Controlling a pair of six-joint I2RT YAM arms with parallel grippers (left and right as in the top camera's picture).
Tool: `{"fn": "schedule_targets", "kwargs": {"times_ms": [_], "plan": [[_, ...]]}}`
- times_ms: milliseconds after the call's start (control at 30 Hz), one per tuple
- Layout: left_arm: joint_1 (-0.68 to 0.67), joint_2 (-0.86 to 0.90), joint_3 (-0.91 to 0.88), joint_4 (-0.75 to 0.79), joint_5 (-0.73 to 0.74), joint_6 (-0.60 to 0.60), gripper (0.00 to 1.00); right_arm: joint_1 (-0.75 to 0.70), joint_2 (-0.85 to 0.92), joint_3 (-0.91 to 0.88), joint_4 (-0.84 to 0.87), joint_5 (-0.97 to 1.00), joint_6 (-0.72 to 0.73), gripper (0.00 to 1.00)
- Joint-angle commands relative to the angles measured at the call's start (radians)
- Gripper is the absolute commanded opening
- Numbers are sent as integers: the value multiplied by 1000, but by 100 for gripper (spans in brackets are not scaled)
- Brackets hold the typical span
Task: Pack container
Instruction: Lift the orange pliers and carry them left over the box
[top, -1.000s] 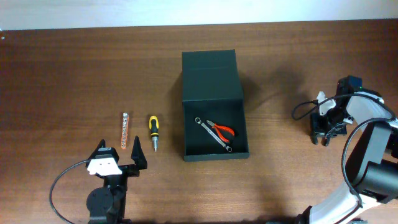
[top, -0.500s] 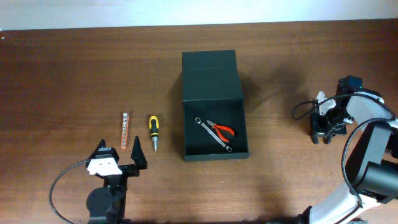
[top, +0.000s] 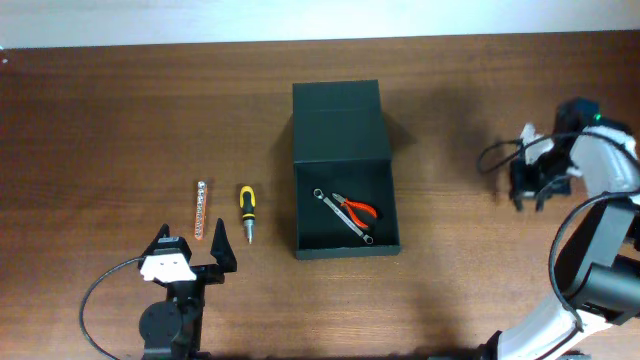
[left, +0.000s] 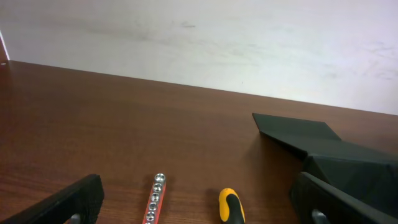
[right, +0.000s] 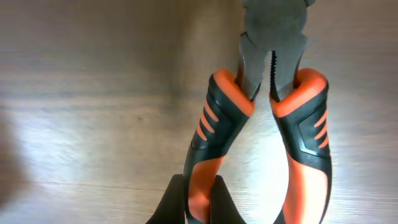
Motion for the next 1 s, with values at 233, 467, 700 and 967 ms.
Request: {"fn": "schedule_targets", "kwargs": {"times_ms": [233, 467, 700, 967], "plan": [[-4, -1, -2, -5, 7, 16, 99, 132, -2, 422, -161, -80, -58, 4], [-4, -1, -2, -5, 7, 16, 99, 338, -2, 637, -355, -80, -205, 4], [-4, -1, -2, -5, 7, 16, 99, 534, -3, 680, -459, -84, -270, 4], [-4, -1, -2, -5, 7, 16, 99, 758, -3, 674, -516, -87, -280, 4]]}}
